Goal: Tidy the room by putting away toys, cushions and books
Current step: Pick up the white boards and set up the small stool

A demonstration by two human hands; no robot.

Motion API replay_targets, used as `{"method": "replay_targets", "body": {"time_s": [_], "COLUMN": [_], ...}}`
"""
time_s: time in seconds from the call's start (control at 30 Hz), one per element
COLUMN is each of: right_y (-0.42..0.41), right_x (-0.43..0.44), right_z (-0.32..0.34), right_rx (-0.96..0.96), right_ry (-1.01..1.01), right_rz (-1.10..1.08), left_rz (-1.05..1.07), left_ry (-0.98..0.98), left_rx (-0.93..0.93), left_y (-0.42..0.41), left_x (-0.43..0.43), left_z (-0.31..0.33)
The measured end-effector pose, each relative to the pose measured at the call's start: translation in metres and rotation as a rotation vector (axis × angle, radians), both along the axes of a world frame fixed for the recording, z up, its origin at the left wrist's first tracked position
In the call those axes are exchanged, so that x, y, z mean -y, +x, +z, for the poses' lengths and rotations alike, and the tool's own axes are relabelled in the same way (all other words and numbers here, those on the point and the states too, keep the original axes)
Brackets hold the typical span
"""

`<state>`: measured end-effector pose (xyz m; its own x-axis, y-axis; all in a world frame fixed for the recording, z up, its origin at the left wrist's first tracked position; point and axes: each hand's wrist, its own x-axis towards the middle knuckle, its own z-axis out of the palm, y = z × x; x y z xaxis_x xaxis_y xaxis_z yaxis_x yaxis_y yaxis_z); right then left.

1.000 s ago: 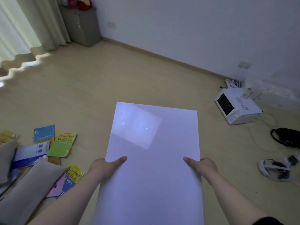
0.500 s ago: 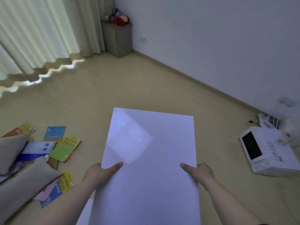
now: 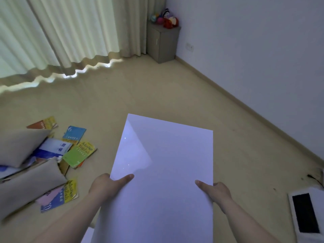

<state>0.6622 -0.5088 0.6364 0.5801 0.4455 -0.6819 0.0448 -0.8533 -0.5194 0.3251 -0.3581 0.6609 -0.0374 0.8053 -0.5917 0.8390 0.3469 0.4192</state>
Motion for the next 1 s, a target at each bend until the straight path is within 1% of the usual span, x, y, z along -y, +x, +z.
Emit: {"method": "replay_targets", "body": {"time_s": [0.23,0.47,0.6,0.73,1.0], "right_y": [0.039,0.070,0.083,0.097,0.120], "right_x": [-0.124,-0.267,-0.327,-0.382,-0.527], "right_z": [0.010,0.025,0.017,0.004,0.003], "right_rx": [0.005,0.086,0.091,0.083,0.097], "right_ry": [-0.009,-0.008,-0.023,-0.032,0.017], "right_rz": [0.054,0.160,0.210,0.237,0.417], "left_rz": [0.060,0.086,0.101,0.142,0.245], "left_ry": [-0.005,-0.064,-0.103,-0.084,-0.062], "left_rx": [-0.003,-0.027,-0.006,0.014,-0.111], "left_y": [0.037,0.060,0.064,0.072,0.095], "left_x": [-0.108,-0.220,-0.262,-0.307,-0.400], "left_z": [-0.010,-0.006,-0.011,-0.013,-0.003]}}
